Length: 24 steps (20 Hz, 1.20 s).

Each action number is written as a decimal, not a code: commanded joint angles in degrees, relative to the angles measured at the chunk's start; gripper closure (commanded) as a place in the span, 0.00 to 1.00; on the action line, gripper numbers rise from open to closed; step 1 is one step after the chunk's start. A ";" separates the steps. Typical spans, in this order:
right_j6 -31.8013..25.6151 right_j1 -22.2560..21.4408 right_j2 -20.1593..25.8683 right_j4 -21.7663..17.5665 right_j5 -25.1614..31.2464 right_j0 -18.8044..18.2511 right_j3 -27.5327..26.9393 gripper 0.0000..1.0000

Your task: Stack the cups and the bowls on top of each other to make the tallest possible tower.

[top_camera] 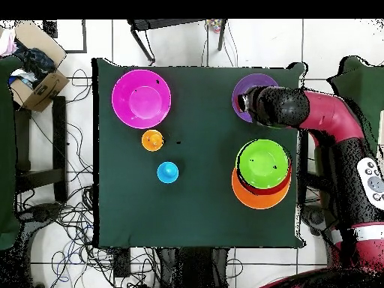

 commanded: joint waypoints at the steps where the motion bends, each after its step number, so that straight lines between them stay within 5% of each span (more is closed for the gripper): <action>1: -24.81 4.30 3.98 -5.42 1.48 -0.66 -4.60 0.00; 24: -20.36 7.10 4.72 -6.76 -1.91 -3.34 1.42 0.00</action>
